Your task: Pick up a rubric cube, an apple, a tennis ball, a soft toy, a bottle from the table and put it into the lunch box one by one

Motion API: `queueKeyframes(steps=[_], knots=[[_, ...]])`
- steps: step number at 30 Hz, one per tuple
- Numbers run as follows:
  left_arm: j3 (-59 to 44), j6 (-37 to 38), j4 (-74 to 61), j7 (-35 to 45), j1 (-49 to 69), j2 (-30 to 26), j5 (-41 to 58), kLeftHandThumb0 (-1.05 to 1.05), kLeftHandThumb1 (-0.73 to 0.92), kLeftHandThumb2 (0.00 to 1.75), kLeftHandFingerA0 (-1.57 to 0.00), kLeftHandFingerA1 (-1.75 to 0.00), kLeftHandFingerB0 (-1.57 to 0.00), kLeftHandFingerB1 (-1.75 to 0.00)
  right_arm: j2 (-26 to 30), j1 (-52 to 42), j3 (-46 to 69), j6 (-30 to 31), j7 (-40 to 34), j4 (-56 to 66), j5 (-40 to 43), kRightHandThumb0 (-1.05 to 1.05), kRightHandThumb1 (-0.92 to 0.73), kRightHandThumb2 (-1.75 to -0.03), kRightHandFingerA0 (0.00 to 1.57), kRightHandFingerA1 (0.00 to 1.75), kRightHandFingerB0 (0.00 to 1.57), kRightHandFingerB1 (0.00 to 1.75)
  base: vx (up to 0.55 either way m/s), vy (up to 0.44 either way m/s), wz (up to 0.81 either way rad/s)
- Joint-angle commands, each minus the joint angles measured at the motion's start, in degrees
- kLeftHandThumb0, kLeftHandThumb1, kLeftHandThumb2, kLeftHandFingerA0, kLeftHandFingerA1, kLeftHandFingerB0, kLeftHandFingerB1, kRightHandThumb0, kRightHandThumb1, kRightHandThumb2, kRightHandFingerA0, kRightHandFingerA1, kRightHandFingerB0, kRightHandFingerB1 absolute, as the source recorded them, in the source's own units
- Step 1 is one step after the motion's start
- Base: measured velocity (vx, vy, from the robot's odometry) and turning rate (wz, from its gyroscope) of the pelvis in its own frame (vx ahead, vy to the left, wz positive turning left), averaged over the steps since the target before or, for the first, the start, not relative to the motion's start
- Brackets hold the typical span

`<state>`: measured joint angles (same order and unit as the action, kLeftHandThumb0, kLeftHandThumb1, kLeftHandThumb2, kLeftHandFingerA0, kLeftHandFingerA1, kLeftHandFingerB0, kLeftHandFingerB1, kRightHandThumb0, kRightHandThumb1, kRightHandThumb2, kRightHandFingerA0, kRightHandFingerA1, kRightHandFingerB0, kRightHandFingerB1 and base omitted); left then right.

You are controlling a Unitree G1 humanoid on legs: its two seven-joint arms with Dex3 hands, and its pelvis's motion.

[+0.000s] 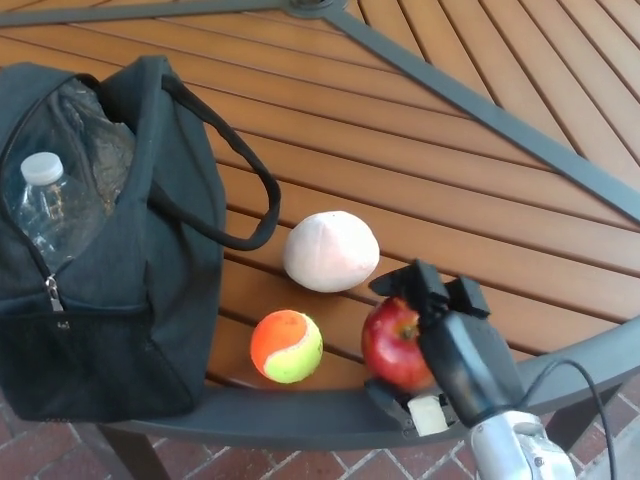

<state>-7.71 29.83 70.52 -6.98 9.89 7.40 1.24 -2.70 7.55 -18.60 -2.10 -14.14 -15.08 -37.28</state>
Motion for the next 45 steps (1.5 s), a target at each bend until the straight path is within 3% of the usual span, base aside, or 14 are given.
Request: queueKeyframes(steps=[1, 9, 10, 15, 17, 21, 24, 25, 33, 36, 37, 40, 41, 45], knots=[[0.5, 2.3, 1.8, 0.3, 2.5, 0.8, -1.0, -0.17, 0.52, 1.0, -1.05, -1.07, -0.98, -1.02, -10.8, -7.8, 15.0, 3.1, 6.8, -1.5, 28.9, -0.22, -0.34, -1.6, 1.08, 1.74, 1.03, 1.61, 0.0, 0.0, 0.0], [1.7, 3.2, 2.0, -1.1, 3.1, 0.4, -2.5, -0.13, 0.51, 1.02, -1.05, -1.05, -0.99, -1.01, -15.6, -7.9, 20.6, 6.4, 7.6, 0.8, 33.0, -0.21, -0.31, -1.6, 1.07, 1.71, 1.03, 1.6, 0.0, 0.0, 0.0], [1.4, 3.0, 1.9, -0.8, 3.2, 0.4, -2.1, -0.12, 0.58, 0.88, -1.03, -1.07, -0.98, -1.02, -16.1, -8.0, 21.3, 6.8, 7.4, 1.1, 33.4, -0.16, -0.37, -1.56, 1.03, 1.7, 0.98, 1.62, 0.0, 0.0, 0.0], [1.6, 2.5, 1.9, -1.6, 3.2, 0.3, -2.2, -0.14, 0.52, 0.98, -1.04, -1.05, -1.0, -1.01, -19.0, -7.5, 25.2, 9.0, 6.3, 2.3, 38.4, -0.16, -0.37, -1.51, 1.04, 1.68, 1.0, 1.54, 0.0, 0.0, 0.0], [1.6, 2.2, 2.0, -1.6, 3.3, 0.3, -2.2, -0.13, 0.59, 0.88, -1.01, -1.08, -0.97, -1.01, -20.2, -7.4, 26.8, 9.3, 5.5, 2.6, 40.9, -0.14, -0.38, -1.49, 1.01, 1.7, 0.99, 1.55, 0.0, 0.0, 0.0], [1.2, 2.2, 2.1, -1.2, 3.2, 0.5, -1.7, -0.12, 0.56, 0.88, -1.01, -1.08, -0.97, -1.01, -21.6, -7.0, 28.5, 9.3, 4.2, 3.0, 43.7, -0.15, -0.38, -1.51, 1.02, 1.69, 0.96, 1.57, 0.0, 0.0, 0.0], [0.6, 3.2, 2.0, 0.3, 3.3, 0.7, -0.8, -0.13, 0.53, 1.0, -1.03, -1.06, -0.98, -1.01, -23.4, -5.8, 30.8, 10.0, 2.8, 3.7, 48.2, -0.19, -0.34, -1.48, 0.99, 1.69, 0.93, 1.54, 0.0, 0.0, 0.0], [0.5, 3.0, 1.9, 0.0, 3.2, 0.8, -0.7, -0.12, 0.53, 1.01, -1.05, -1.05, -0.99, -1.02, -25.2, -4.5, 32.5, 11.1, 1.2, 4.7, 52.3, -0.15, -0.54, -1.29, 1.01, 1.75, 0.88, 1.57, 0.0, 0.0, 0.0], [1.1, 3.2, 1.7, -0.4, 3.1, 0.8, -1.4, -0.14, 0.54, 0.99, -1.05, -1.05, -0.98, -1.01, -29.8, -0.3, 36.7, 15.3, -4.8, 8.3, 65.5, -0.2, -0.61, -1.19, 0.99, 1.75, 0.83, 1.56, 0.0, 0.0, 0.0], [0.9, 2.6, 1.7, -0.9, 2.9, 1.0, -1.3, -0.15, 0.54, 0.98, -1.06, -1.05, -0.99, -1.01, -32.0, 2.3, 37.6, 16.3, -8.7, 9.5, 70.6, -0.23, -0.69, -1.1, 1.01, 1.75, 0.82, 1.59, 0.0, 0.0, 0.0], [0.7, 2.7, 1.7, -0.4, 2.9, 1.1, -1.0, -0.14, 0.55, 1.02, -1.05, -1.06, -0.97, -1.02, -32.8, 2.8, 37.5, 16.5, -9.1, 9.9, 72.2, -0.29, -0.78, -0.91, 1.0, 1.75, 0.75, 1.66, 0.0, 0.0, 0.0], [0.6, 3.0, 1.6, 0.5, 3.1, 0.9, -0.8, -0.1, 0.54, 1.1, -1.05, -1.04, -0.96, -1.0, -34.9, 3.9, 37.5, 17.0, -11.4, 10.8, 76.8, -0.32, -0.81, -0.82, 1.0, 1.75, 0.76, 1.65, 0.0, 0.0, 0.0], [0.9, 3.0, 1.4, 0.0, 3.2, 0.6, -1.2, -0.13, 0.64, 0.91, -1.03, -1.04, -0.93, -1.03, -35.7, 4.1, 37.4, 17.2, -12.6, 11.2, 78.3, -0.36, -0.87, -0.74, 1.0, 1.75, 0.73, 1.66, 0.0, 0.0, 0.0], [1.2, 2.9, 1.2, -0.2, 3.4, 0.2, -1.5, -0.11, 0.64, 0.93, -1.04, -1.04, -0.93, -1.05, -36.8, 4.7, 36.9, 18.2, -14.5, 12.0, 81.6, -0.39, -0.9, -0.7, 1.02, 1.75, 0.7, 1.68, 0.0, 0.0, 0.0]])
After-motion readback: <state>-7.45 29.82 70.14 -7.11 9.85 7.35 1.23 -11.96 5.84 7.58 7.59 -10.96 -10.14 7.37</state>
